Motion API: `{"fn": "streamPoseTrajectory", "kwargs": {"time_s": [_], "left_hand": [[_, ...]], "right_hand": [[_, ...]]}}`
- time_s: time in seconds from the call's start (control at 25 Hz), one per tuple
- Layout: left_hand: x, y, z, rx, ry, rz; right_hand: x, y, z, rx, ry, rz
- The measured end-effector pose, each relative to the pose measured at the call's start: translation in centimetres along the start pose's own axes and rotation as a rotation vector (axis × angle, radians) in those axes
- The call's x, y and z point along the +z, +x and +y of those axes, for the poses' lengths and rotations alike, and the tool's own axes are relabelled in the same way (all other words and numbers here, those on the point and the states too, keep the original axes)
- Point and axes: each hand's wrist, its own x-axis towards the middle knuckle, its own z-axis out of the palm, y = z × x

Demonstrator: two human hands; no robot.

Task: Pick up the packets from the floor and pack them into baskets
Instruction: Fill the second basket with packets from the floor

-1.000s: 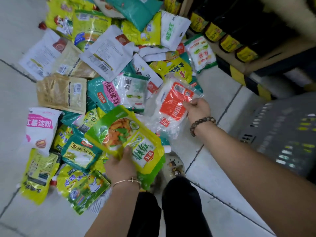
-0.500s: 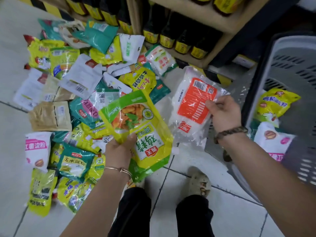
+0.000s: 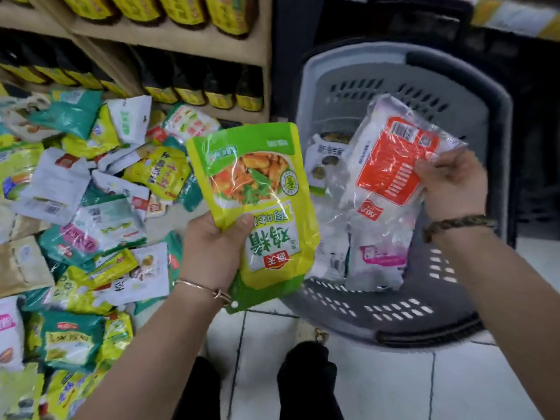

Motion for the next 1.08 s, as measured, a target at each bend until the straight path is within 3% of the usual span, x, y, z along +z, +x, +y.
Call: {"fn": "streamPoseTrajectory", "kwargs": {"time_s": [0.36, 0.56, 0.76, 1.08], "left_hand": [[13.0, 4.5, -1.0, 0.192, 0.492, -0.047], [17.4, 9.2, -2.7, 0.146, 0.573, -0.042], [19.7, 12.1, -4.3, 0.091, 0.600, -0.048], [22.0, 14.7, -5.1, 0.137, 0.746, -0.044]], "right_hand": [[-2.2, 8.5, 10.8, 0.134, -0.210, 0.102], [0.4, 13.2, 13.1, 0.140, -0.290, 0.008], [2.5, 15.4, 14.0, 0.161, -0.305, 0.027], [4.2, 16.3, 16.1, 0.291, -0.369, -0.027]]}}
